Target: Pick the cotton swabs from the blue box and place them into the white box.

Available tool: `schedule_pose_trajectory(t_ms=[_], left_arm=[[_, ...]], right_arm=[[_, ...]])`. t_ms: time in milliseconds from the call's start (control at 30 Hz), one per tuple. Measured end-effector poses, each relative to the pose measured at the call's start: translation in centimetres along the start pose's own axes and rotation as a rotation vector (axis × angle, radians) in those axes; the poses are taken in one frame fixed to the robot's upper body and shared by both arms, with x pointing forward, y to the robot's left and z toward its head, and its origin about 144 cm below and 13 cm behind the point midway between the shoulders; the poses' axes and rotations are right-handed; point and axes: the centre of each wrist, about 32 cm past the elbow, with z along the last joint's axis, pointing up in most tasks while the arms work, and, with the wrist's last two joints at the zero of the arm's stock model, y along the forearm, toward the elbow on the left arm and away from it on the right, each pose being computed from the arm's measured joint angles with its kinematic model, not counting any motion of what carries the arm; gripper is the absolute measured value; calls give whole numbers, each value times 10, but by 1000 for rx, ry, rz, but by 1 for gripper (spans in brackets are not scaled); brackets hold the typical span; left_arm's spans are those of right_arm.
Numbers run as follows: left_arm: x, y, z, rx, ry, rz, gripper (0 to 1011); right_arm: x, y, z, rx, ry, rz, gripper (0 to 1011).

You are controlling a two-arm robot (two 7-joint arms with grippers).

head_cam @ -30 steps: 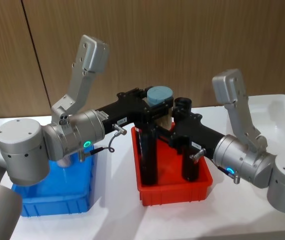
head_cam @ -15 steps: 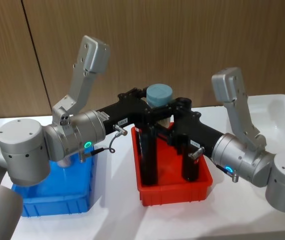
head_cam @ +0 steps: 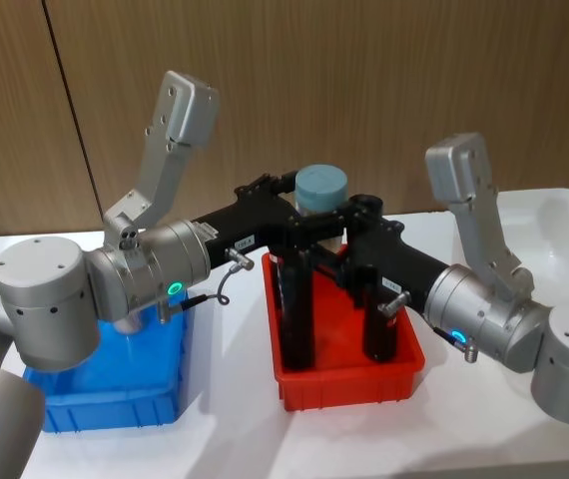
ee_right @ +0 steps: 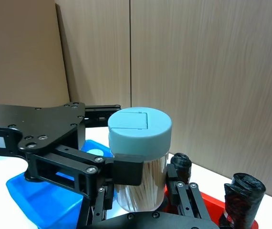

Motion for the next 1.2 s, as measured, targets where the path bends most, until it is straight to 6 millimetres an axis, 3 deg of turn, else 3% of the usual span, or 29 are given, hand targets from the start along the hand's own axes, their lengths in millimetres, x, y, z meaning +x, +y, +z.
schedule_pose_trajectory(t_ms=[533,1200], left_arm=[[0,0,0,0,0,1,1003],[0,0,0,0,0,1,1003]], right_arm=[[12,-12,-9,-26,-7,-98,640],[50,-26,-26,-76,-40,-296,639]])
